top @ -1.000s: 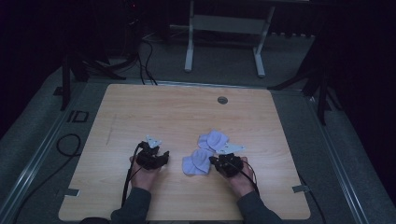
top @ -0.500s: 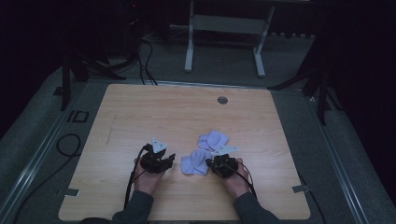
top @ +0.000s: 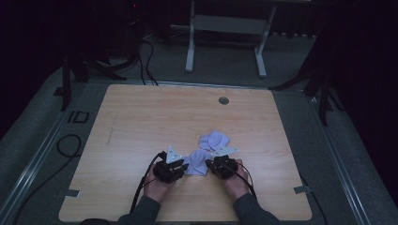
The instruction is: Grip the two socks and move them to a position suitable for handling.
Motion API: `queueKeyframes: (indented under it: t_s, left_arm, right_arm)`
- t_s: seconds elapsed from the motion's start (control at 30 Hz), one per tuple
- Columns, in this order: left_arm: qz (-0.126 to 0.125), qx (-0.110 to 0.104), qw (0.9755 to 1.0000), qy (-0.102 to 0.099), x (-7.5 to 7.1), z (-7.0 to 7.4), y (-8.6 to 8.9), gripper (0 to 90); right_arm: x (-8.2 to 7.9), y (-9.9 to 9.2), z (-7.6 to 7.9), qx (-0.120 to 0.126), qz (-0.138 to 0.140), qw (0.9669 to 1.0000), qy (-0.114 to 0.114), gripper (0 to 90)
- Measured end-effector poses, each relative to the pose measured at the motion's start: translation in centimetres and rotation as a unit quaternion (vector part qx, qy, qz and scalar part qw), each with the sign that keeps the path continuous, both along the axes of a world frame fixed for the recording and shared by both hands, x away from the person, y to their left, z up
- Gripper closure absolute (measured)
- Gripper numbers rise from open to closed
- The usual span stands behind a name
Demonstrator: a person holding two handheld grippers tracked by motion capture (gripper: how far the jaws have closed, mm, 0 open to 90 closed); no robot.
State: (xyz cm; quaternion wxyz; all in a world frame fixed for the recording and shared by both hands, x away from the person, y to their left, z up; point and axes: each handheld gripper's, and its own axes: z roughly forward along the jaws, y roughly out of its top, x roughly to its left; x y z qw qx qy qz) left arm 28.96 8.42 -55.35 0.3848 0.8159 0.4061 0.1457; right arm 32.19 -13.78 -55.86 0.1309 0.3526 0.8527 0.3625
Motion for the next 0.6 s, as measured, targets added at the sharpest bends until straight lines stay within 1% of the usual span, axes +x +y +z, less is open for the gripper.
queueKeyframes:
  t_s: [0.07, 0.17, 0.2, 0.27, 0.37, 0.47, 0.6]
  left_arm:
    - [-0.005, 0.001, 1.0000, 0.006, -0.02, -0.26, -0.17, 75.5]
    - [-0.009, 0.003, 0.9999, 0.009, -0.05, -0.43, -0.36, 80.5]
    - [-0.013, 0.010, 0.9998, 0.010, -0.05, -0.57, -0.51, 82.2]
    - [-0.016, 0.016, 0.9997, 0.012, -0.03, -0.74, -0.62, 84.8]
    - [-0.014, 0.023, 0.9996, 0.012, 0.08, -0.75, -0.59, 88.0]
    - [-0.005, 0.022, 0.9996, 0.016, 0.26, -0.73, -0.32, 89.0]
    - [-0.001, 0.022, 0.9996, 0.018, 0.36, -0.71, -0.17, 89.4]
  right_arm:
    - [0.00, 0.00, -0.01, 0.000, 0.000, 1.0000, 0.000, 89.9]
    - [0.00, 0.01, -0.02, 0.001, 0.000, 1.0000, 0.000, 89.9]
    - [0.00, 0.01, -0.02, 0.001, 0.000, 1.0000, 0.000, 89.9]
    - [-0.01, 0.02, -0.02, 0.001, 0.000, 1.0000, 0.000, 89.9]
    - [-0.01, 0.01, -0.02, 0.001, 0.000, 1.0000, 0.000, 89.9]
    - [-0.03, -0.02, 0.01, -0.001, 0.000, 1.0000, 0.002, 89.9]
    - [-0.09, -0.06, 0.07, -0.006, 0.000, 1.0000, 0.001, 90.0]
